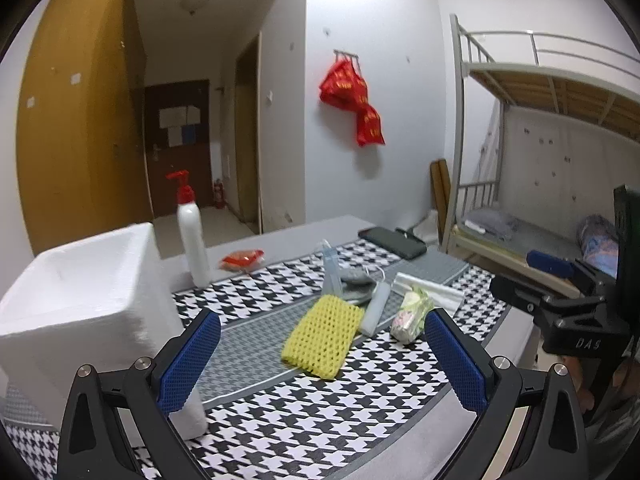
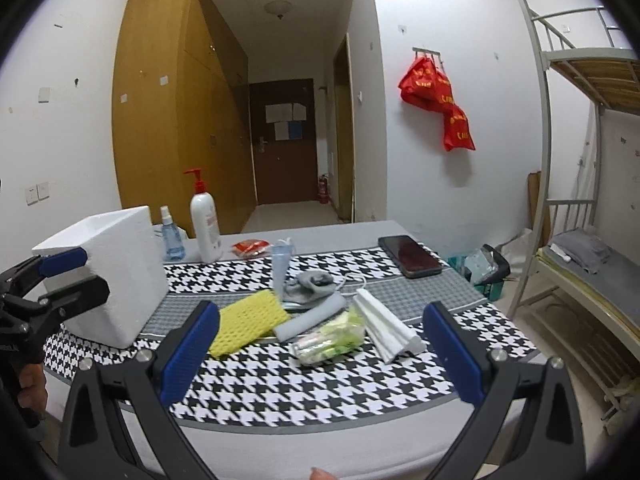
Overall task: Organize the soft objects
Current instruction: 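Grasp the yellow foam net sleeve with the left tool while the right tool approaches the white tissue, then grasp the folded white tissue with the right tool while the left tool lifts the yellow net, then carry both items to the white foam box and release the yellow net from the left tool inside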
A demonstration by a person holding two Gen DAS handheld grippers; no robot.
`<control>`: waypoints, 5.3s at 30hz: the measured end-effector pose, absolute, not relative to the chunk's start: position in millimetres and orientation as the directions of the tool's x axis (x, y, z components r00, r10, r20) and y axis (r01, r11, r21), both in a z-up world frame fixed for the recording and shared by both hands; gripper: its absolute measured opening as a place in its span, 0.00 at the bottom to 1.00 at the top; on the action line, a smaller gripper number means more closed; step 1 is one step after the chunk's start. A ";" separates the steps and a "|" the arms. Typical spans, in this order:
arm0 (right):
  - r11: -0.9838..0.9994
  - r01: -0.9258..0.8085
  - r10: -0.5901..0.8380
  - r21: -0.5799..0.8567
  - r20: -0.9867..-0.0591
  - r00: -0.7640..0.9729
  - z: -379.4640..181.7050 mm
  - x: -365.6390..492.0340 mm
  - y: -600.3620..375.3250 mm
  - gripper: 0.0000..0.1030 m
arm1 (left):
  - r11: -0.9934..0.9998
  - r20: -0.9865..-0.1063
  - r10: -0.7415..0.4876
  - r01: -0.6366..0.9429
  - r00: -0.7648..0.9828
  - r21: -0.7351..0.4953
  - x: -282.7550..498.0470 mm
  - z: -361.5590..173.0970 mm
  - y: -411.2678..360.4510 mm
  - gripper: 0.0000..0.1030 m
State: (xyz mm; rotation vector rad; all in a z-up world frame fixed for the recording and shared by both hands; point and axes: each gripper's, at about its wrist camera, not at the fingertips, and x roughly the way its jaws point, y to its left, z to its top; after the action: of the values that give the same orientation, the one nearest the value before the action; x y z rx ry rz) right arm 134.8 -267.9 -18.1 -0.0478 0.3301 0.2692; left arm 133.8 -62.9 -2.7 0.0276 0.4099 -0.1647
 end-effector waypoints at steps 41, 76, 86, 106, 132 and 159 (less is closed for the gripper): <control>0.975 -0.222 0.178 -0.015 -0.547 0.818 -55.0 232.3 -305.6 1.00 | 0.980 -0.753 -0.138 0.197 0.643 -0.012 278.8 -87.2 -75.3 0.73; 0.953 -0.291 0.154 -0.085 -0.692 0.705 -82.5 287.2 -303.6 0.52 | 0.966 -0.682 -0.217 0.254 0.699 -0.047 267.4 -78.1 -59.6 0.10; 0.945 -0.311 0.142 -0.098 -0.735 0.663 -96.6 294.5 -296.1 0.20 | 0.966 -0.696 -0.210 0.255 0.687 -0.039 269.5 -81.6 -61.8 0.57; 0.974 -0.224 0.194 0.043 -0.677 0.710 -57.9 268.4 -331.6 0.10 | 0.962 -0.720 -0.217 0.271 0.659 -0.042 276.1 -93.8 -61.5 0.10; 0.977 -0.194 0.213 0.090 -0.479 0.852 -8.7 193.6 -296.8 0.10 | 0.949 -0.406 -0.296 0.314 0.864 -0.025 190.1 11.5 -57.7 0.10; 0.922 -0.386 0.375 0.030 -0.313 0.873 41.9 158.3 -204.3 0.10 | 0.998 -0.282 -0.063 0.065 0.957 -0.002 132.2 67.1 22.3 0.10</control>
State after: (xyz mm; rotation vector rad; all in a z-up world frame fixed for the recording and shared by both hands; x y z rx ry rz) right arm 158.3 -204.3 41.9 -0.0340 0.3202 0.3976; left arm 132.2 22.3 67.1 0.0069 0.2854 -0.0645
